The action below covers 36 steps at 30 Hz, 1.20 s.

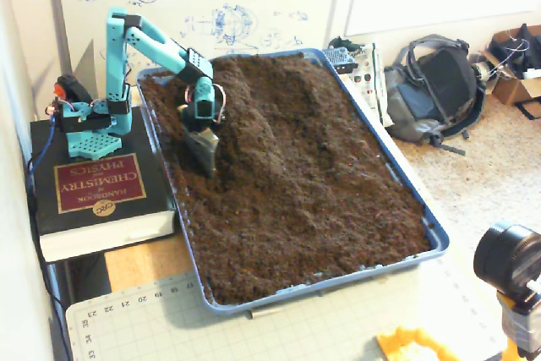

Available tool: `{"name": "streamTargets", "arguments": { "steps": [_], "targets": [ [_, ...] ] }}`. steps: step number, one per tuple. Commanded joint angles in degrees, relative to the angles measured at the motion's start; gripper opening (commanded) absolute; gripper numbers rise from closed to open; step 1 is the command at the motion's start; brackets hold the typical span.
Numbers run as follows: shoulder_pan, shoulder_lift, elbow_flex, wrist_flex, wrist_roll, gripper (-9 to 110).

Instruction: Build a berm.

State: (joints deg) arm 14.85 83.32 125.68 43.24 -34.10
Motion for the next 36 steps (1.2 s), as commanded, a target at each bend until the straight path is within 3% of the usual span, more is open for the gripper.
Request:
{"name": "streamTargets", "arguments": {
  "steps": [1,12,36],
  "targets": [
    [0.70,0.62,-7.73,-1.85,0.62,0],
    [-3.43,4.04,-11.69,-1.76,0.97,0],
    [-16.88,24.70,-13.80,11.87,20.57,0]
  ]
}}
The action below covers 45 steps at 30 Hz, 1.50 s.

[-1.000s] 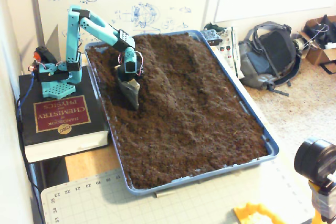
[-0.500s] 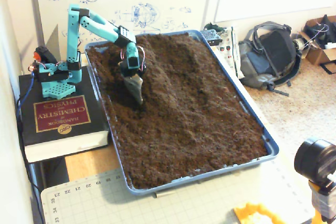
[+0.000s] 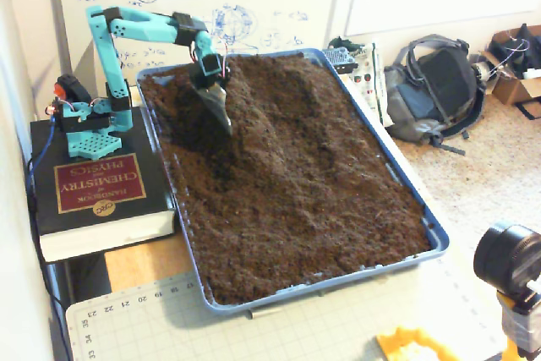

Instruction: Build a berm.

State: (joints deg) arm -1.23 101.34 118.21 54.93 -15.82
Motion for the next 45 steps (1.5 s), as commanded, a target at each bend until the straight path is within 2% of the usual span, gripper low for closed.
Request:
{"name": "streamTargets", "arguments": {
  "steps": [1,11,22,34,38,45],
  "targets": [
    [-1.14,7.21,-7.21,0.18,3.43,0],
    [-2.64,8.44,-15.29,0.18,15.91,0],
    [-9.58,6.24,-2.81,4.83,13.54,0],
    [-18.72,7.29,2.11,-1.49,14.50,0],
    [-18.72,13.80,8.96,-2.02,14.50,0],
    [-15.82,38.23,23.73,-2.02,13.54,0]
  ]
}}
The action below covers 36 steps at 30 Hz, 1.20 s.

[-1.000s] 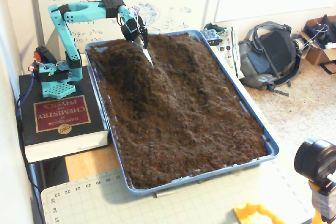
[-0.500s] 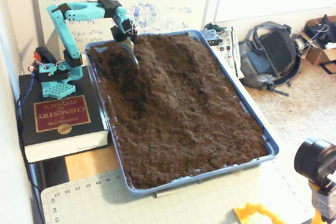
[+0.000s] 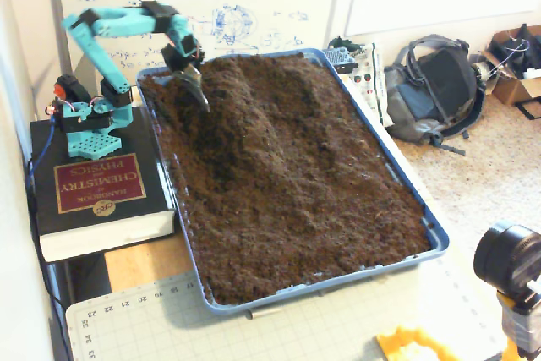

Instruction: Build a berm.

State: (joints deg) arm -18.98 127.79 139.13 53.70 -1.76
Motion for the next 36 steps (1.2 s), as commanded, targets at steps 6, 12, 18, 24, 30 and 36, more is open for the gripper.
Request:
{"name": "streamTargets", "arguments": {
  "steps": [6,12,18,24,30,36],
  "targets": [
    [3.16,29.71,16.17,-0.97,-0.62,0],
    [3.43,41.13,21.18,-4.66,-0.62,0],
    [5.98,43.42,33.13,-16.88,-0.62,0],
    [9.93,42.01,37.62,-22.15,-0.35,0],
    [10.28,41.04,39.38,-18.63,-0.44,1],
    [10.02,40.43,40.78,-17.49,-0.35,1]
  ]
}}
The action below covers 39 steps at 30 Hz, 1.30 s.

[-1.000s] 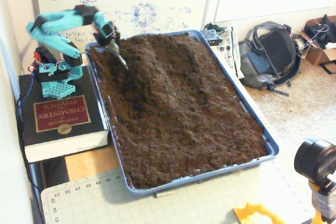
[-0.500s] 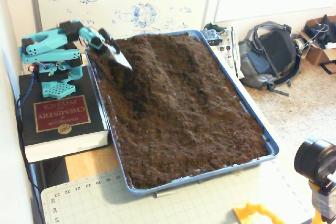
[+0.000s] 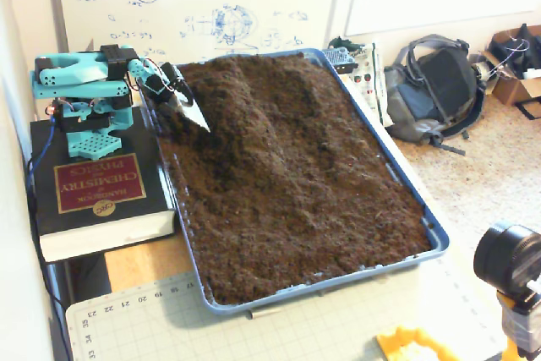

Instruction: Build a berm.

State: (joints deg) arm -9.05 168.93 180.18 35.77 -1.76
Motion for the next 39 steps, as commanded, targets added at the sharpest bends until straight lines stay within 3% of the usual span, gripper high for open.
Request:
{"name": "streamTargets", "arguments": {
  "steps": [1,14,39],
  "targets": [
    [0.09,-0.97,-0.09,1.41,-0.35,1],
    [0.35,-0.44,-0.09,19.51,-0.44,1],
    [0.35,-0.09,-0.09,20.30,0.00,1]
  ]
}}
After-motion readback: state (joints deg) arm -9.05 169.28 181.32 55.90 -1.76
